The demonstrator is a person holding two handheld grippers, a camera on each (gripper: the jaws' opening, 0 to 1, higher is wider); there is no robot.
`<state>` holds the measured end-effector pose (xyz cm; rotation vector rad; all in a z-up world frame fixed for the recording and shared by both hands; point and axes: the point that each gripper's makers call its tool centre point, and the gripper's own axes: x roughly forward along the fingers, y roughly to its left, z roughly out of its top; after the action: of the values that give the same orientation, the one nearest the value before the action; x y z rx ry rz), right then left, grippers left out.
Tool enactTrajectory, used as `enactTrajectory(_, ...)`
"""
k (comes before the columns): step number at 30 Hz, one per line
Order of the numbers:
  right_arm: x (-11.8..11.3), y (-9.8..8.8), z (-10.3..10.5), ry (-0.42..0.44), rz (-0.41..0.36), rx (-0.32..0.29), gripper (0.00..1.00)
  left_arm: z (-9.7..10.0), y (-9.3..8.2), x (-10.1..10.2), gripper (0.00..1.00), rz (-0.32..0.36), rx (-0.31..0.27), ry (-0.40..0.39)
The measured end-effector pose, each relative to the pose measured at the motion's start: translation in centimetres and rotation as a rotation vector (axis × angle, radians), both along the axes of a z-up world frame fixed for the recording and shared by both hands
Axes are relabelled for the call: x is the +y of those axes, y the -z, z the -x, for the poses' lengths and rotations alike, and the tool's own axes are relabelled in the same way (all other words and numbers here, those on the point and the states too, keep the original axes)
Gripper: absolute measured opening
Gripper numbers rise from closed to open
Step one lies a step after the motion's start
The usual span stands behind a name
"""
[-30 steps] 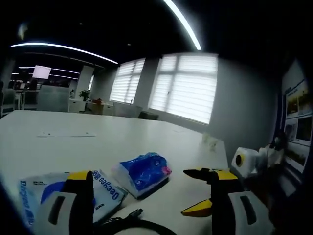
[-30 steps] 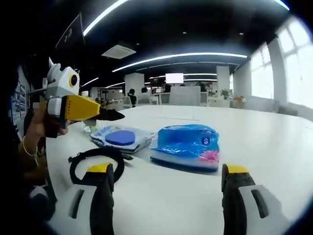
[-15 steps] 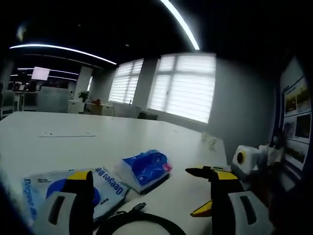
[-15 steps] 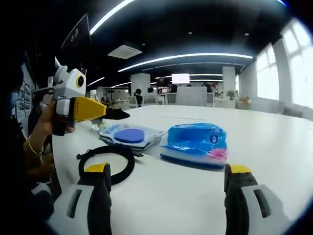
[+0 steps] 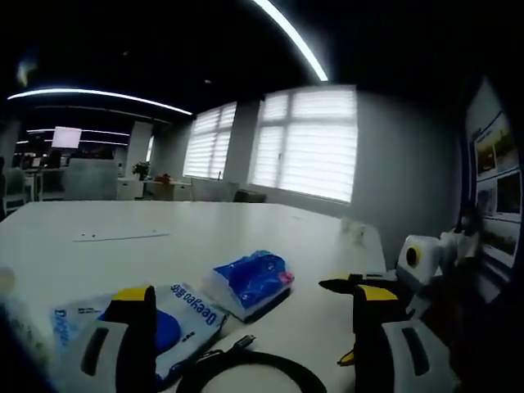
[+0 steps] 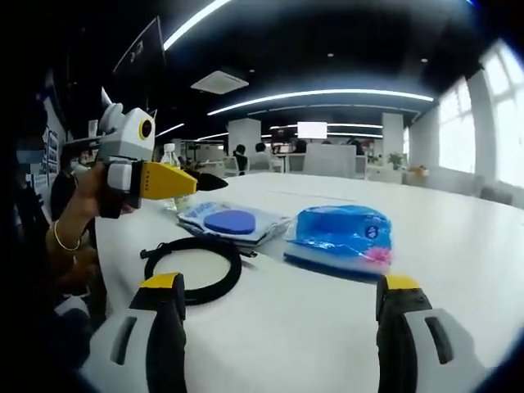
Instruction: Arrange the tabletop items into an orderly group along one side of the table until the central work area is clear of visible clutter.
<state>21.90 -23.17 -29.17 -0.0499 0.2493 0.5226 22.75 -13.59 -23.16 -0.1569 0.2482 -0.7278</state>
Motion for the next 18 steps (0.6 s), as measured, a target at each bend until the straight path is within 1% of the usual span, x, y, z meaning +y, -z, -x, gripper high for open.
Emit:
enactTrajectory(4,0.3,-0.1,0.4,-0.016,0.004,-0.010,0.94,0.2,0.0,0.3,1.00,-0.002,-0.002,-0.001)
enactTrajectory(7,0.8,-0.3,0.9,-0.047,0.001,-0.023,0.94,0.6,0.1,0.4,1.00,0.001,-0.012,0.014)
enactTrajectory(9,1.2,-0.3,1.4,-0.069,-0.010,-0.022,0.94,0.8,0.5,1.0,1.00,-0.006,-0.013,0.011)
enactTrajectory(14,1.6,-0.2,2.6,-0.096,-0.003,-0.025,0.94,1.4,0.2,1.7,1.00,-0.001,-0.024,0.016)
enactTrajectory(15,1.7,-0.2,2.8,-0.098,-0.005,-0.025,0.94,1.4,0.2,1.8,1.00,-0.006,-0.033,0.014)
enactTrajectory(16,2.0,-0.2,3.2,-0.109,-0.001,-0.026,0.94,1.3,0.2,2.1,1.00,-0.026,-0.050,0.002)
enactTrajectory(17,2.1,-0.2,3.3,-0.115,0.007,-0.026,0.94,1.2,0.1,2.2,1.00,-0.027,-0.053,-0.004)
enactTrajectory(18,2.2,-0.3,3.5,-0.119,0.016,-0.034,0.93,1.3,-0.1,2.2,1.00,-0.034,-0.069,0.001)
